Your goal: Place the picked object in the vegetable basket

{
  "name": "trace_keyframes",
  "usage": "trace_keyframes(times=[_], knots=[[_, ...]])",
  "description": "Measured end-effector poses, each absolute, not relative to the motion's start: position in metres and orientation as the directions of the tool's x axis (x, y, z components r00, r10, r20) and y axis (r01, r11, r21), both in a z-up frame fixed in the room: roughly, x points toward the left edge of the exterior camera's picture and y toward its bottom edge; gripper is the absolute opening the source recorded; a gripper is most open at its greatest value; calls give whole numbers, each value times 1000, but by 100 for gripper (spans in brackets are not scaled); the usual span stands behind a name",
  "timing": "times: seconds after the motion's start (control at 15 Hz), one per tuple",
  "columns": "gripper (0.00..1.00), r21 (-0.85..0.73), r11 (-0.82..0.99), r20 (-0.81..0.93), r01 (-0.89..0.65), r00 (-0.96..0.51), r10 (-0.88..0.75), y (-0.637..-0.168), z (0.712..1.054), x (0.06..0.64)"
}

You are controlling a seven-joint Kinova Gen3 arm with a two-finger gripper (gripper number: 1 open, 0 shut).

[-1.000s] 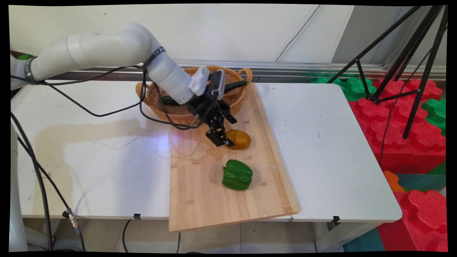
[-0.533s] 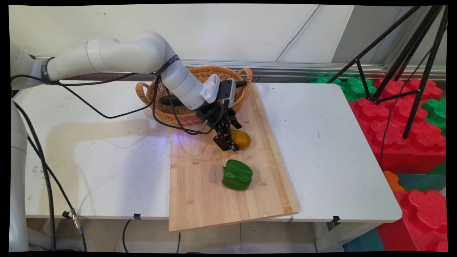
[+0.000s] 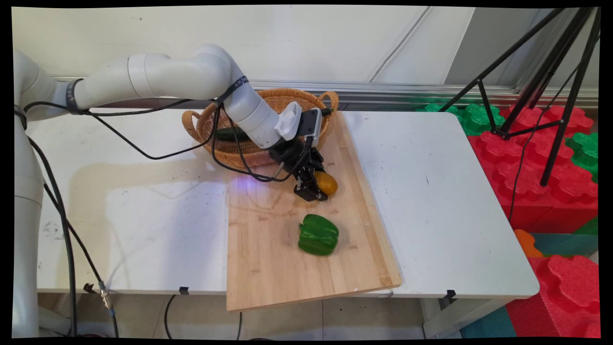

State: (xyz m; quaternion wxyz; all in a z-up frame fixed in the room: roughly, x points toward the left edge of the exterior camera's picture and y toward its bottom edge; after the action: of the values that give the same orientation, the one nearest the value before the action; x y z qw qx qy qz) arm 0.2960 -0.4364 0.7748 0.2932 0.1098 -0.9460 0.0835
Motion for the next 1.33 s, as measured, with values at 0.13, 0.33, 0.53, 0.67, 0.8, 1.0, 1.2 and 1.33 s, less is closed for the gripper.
trace_keyframes(times=[0.13, 0.33, 0.53, 0.67, 0.8, 1.0, 1.2, 1.33], knots=[[0, -94, 964, 575, -248, -804, -150, -438, 775, 295], [0, -95, 966, 580, -240, -802, -142, -438, 777, 296], [0, -95, 966, 590, -241, -795, -140, -437, 782, 299], [0, -94, 965, 602, -246, -786, -142, -433, 788, 304], [0, -93, 964, 610, -250, -780, -143, -430, 793, 309], [0, -91, 961, 626, -261, -765, -148, -420, 806, 324], [0, -90, 958, 640, -273, -752, -154, -412, 818, 338], [0, -88, 955, 653, -283, -740, -159, -405, 830, 350]])
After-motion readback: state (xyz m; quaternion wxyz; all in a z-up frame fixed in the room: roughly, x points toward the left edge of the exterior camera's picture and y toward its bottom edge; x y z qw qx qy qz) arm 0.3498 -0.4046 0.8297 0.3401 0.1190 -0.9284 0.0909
